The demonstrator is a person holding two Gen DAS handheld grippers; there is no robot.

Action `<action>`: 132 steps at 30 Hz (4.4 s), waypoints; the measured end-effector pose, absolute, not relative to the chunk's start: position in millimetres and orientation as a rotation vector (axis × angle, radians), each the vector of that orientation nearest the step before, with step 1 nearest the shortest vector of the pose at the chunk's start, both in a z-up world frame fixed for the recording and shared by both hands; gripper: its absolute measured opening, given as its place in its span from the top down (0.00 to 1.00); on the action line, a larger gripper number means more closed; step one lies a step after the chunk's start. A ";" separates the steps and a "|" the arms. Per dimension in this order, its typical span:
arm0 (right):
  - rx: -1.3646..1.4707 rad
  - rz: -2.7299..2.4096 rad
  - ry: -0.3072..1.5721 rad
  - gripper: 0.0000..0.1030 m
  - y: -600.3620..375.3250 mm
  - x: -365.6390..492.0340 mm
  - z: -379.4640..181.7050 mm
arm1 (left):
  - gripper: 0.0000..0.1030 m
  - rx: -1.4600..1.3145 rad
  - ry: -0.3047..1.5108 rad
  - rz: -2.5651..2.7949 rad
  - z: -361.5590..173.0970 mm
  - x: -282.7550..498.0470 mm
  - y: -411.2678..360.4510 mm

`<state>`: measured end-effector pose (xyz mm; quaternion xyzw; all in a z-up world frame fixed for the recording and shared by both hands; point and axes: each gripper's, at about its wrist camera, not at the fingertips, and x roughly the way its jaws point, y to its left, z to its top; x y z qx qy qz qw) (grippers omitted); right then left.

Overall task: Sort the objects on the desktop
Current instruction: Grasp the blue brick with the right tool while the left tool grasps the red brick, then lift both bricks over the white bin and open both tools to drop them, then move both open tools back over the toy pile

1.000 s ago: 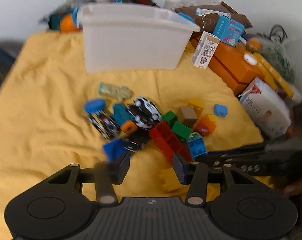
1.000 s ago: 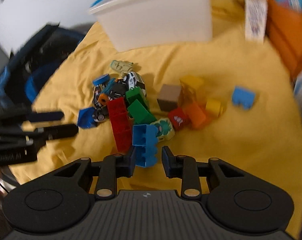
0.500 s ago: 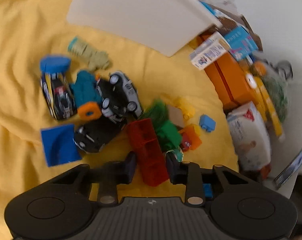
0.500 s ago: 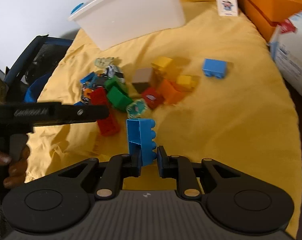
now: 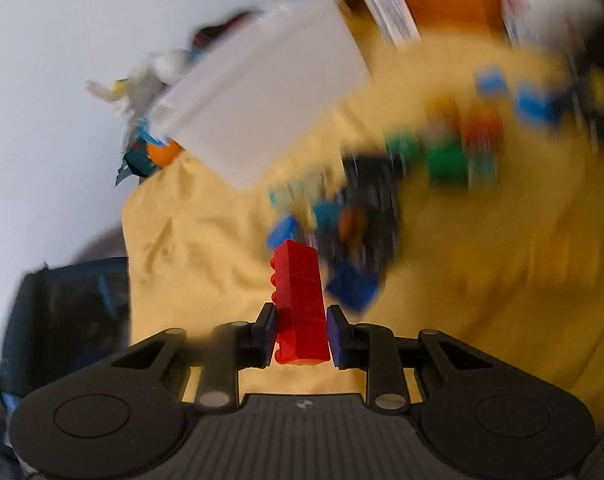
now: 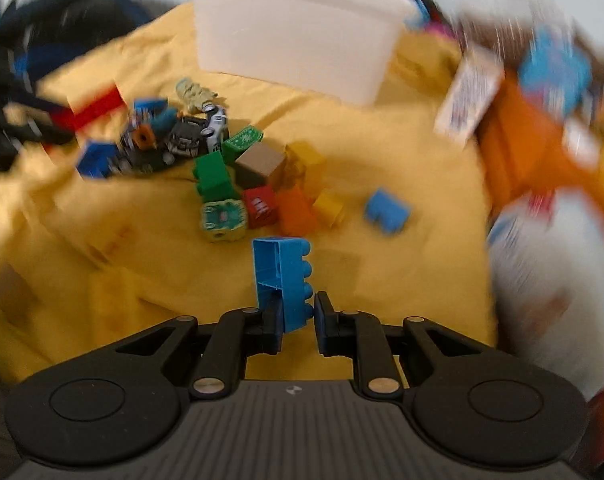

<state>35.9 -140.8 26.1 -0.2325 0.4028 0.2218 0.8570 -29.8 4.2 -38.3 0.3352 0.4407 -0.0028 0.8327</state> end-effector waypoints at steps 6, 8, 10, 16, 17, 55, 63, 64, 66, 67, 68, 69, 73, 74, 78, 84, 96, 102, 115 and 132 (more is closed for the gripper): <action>-0.930 0.467 0.695 0.82 -112.2 17.4 -1.0 | 0.74 0.889 0.904 -0.122 -70.4 -56.0 -24.1; -0.956 0.503 0.687 0.79 -109.6 8.8 -5.1 | 0.72 0.780 0.902 -0.170 -60.2 -58.4 -22.9; -0.947 0.552 0.678 0.71 -111.9 -0.2 0.0 | 0.67 0.690 0.911 -0.218 -56.0 -60.8 -20.8; -0.890 0.600 0.726 0.67 -112.7 -8.8 5.9 | 0.68 0.530 0.974 -0.281 -62.3 -66.5 -20.9; -0.862 0.611 0.732 0.67 -114.2 -7.8 8.5 | 0.68 0.510 0.975 -0.275 -60.6 -66.9 -18.1; -0.393 0.564 0.861 0.72 -128.0 43.9 52.4 | 0.72 0.268 0.551 -0.060 62.3 -9.1 56.2; -0.361 0.518 0.553 0.72 -126.2 110.6 146.0 | 0.72 0.386 0.413 0.020 111.6 68.2 61.6; -0.362 0.517 0.529 0.72 -123.2 119.6 152.7 | 0.72 0.393 0.405 0.018 117.1 76.8 61.5; -0.352 0.514 0.483 0.72 -114.7 138.3 166.5 | 0.72 0.403 0.387 0.015 126.6 91.6 63.8; -0.347 0.512 0.466 0.72 -110.5 146.8 172.1 | 0.72 0.404 0.386 0.012 131.2 102.3 65.3; -0.347 0.506 0.447 0.72 -104.5 155.4 176.8 | 0.72 0.400 0.383 0.008 134.9 108.5 65.9; -0.352 0.504 0.429 0.72 -98.5 163.7 180.4 | 0.72 0.396 0.382 0.007 137.2 115.7 67.4; -0.338 0.506 0.392 0.72 -77.4 196.6 192.7 | 0.72 0.368 0.413 0.001 137.8 154.2 70.9; -0.331 0.507 0.393 0.72 -72.9 205.4 193.6 | 0.72 0.349 0.441 -0.001 134.2 165.5 72.4; -0.314 0.488 0.426 0.72 -58.0 237.9 190.9 | 0.72 0.341 0.523 0.009 111.6 185.1 73.2; -0.263 0.468 0.550 0.71 -48.1 260.2 155.5 | 0.57 0.240 0.669 -0.001 83.7 193.9 82.7; -0.152 0.452 0.468 0.55 -89.5 189.1 168.8 | 0.36 0.186 0.630 -0.087 84.8 91.2 74.4; -0.196 0.502 0.564 0.44 -99.4 142.2 137.8 | 0.36 0.206 0.745 -0.140 35.4 32.0 50.5; -0.360 0.541 0.761 0.47 -113.2 32.1 32.5 | 0.36 0.079 0.967 -0.219 -29.1 -36.1 27.4; -0.341 0.648 0.853 0.71 -106.5 36.2 34.1 | 0.51 0.099 0.963 -0.415 -23.3 -56.4 25.4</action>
